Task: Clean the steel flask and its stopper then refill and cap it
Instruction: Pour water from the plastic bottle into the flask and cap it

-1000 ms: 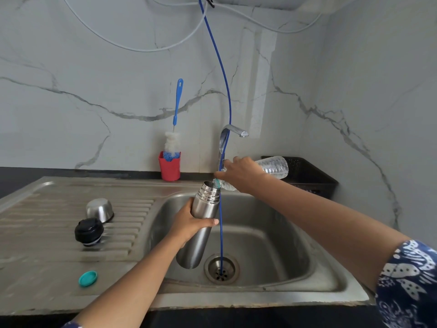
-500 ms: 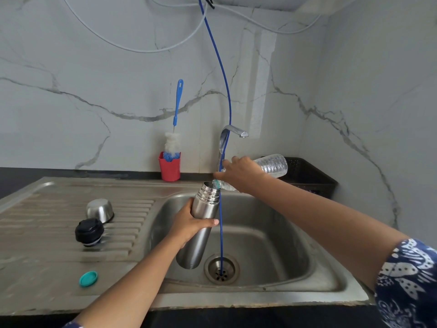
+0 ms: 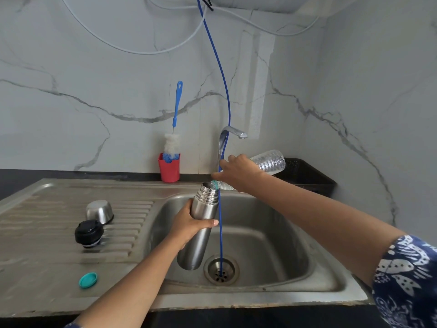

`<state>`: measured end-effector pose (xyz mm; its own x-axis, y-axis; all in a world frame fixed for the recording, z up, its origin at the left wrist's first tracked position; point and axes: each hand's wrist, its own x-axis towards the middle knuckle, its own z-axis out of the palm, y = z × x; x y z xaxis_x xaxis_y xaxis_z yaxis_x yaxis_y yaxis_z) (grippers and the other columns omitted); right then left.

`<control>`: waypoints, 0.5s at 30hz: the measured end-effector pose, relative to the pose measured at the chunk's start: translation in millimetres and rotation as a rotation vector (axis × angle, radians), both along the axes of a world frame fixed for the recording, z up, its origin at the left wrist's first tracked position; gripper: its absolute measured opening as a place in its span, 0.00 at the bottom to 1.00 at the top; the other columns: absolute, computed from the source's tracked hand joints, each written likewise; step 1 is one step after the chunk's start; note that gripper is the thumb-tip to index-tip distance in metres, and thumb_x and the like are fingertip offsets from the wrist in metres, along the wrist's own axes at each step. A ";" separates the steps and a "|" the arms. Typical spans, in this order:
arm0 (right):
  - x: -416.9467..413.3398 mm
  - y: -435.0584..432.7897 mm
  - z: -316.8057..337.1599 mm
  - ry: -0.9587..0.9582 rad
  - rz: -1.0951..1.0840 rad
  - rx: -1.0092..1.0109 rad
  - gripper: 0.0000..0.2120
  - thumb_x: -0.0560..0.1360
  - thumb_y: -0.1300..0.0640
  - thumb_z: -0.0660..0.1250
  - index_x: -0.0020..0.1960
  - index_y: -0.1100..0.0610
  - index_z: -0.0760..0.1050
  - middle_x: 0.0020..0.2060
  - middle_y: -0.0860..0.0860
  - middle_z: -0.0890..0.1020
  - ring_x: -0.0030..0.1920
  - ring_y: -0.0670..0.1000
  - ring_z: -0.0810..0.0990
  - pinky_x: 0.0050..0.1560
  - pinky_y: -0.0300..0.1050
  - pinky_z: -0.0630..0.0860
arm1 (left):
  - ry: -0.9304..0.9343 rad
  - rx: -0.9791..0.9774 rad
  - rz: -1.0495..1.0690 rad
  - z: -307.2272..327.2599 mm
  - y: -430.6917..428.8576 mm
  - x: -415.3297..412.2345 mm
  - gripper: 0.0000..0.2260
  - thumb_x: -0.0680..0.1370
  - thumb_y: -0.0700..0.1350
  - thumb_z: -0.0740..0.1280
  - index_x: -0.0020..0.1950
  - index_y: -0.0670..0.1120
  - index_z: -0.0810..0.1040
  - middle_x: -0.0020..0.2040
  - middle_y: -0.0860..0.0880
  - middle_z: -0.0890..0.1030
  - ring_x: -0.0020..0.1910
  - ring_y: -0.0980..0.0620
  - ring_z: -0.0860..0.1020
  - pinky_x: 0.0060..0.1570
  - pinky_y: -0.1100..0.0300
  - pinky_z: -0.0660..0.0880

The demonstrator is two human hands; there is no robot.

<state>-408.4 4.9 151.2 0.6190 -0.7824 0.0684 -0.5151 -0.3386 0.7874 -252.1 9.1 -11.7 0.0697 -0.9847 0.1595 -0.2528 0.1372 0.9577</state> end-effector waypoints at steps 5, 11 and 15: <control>1.7 1.0 1.7 0.013 -0.007 0.000 0.29 0.77 0.59 0.65 0.73 0.48 0.57 0.60 0.58 0.71 0.56 0.58 0.75 0.42 0.47 0.70 | 0.000 0.003 -0.002 1.1 1.1 0.3 0.30 0.56 0.51 0.81 0.55 0.54 0.76 0.48 0.53 0.83 0.47 0.53 0.82 0.48 0.56 0.78; 2.3 0.3 2.6 0.034 0.003 0.007 0.31 0.76 0.56 0.67 0.74 0.48 0.57 0.60 0.58 0.71 0.56 0.59 0.75 0.44 0.49 0.71 | -0.004 0.004 -0.003 1.3 1.3 0.4 0.31 0.53 0.53 0.80 0.54 0.55 0.75 0.48 0.54 0.83 0.47 0.54 0.82 0.49 0.54 0.79; 3.1 1.1 4.7 0.052 0.012 -0.001 0.30 0.76 0.56 0.66 0.74 0.48 0.57 0.60 0.59 0.71 0.57 0.59 0.74 0.48 0.50 0.73 | 0.005 -0.001 -0.005 1.4 1.8 0.4 0.31 0.54 0.52 0.81 0.54 0.55 0.75 0.48 0.54 0.83 0.47 0.53 0.82 0.49 0.54 0.79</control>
